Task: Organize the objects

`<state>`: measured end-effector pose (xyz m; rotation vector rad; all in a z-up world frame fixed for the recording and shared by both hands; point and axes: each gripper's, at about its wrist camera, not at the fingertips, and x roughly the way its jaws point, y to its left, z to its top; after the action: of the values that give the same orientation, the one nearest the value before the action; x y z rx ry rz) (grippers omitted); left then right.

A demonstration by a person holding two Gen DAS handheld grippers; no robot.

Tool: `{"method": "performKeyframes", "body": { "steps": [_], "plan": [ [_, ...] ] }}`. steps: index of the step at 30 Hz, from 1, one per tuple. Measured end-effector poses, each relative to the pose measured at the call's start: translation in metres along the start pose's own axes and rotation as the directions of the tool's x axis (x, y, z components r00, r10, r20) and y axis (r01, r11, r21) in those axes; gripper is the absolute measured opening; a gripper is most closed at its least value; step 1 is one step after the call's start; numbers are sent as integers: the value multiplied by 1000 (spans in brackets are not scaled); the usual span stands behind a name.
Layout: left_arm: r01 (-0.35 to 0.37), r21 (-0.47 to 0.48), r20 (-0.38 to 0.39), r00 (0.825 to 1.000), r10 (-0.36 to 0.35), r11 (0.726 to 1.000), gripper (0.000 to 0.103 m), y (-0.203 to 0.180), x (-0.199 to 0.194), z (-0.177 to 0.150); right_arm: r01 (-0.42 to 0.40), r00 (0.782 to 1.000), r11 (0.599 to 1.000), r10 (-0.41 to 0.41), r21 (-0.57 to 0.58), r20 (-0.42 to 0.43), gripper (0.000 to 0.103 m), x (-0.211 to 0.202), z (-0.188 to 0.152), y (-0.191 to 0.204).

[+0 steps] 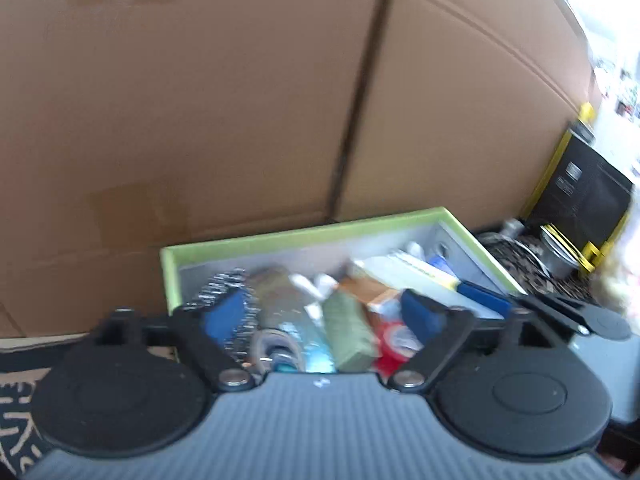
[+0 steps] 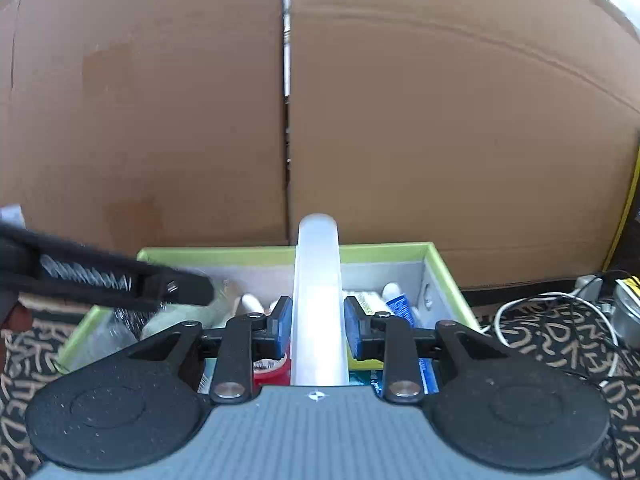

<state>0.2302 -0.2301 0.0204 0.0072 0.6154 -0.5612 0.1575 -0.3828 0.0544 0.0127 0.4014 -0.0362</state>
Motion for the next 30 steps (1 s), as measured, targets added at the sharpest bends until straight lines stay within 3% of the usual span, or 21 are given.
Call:
{"method": "performKeyframes", "body": {
  "steps": [4,9,16,22,30],
  "plan": [
    [-43,60,23,999,42,997,102,-1,-6,-9,25,998,999,-23,-40,53,67,-3,-17,-3],
    [-60,66,36,998,57,996,103,-6,-22,-11,45,997,999,-44,-16,64,75,-14,-23,-6],
    [-123,90,50,992,119,988,103,-13,-63,-22,38,993,998,-42,47,107,100,-56,-25,-4],
    [-195,43,71,979,192,980,103,-5,-111,-41,32,994,999,-33,18,100,103,-91,-29,9],
    [-240,-18,6,971,240,971,103,10,-151,-80,43,996,999,-43,12,74,103,-130,-53,29]
  ]
}}
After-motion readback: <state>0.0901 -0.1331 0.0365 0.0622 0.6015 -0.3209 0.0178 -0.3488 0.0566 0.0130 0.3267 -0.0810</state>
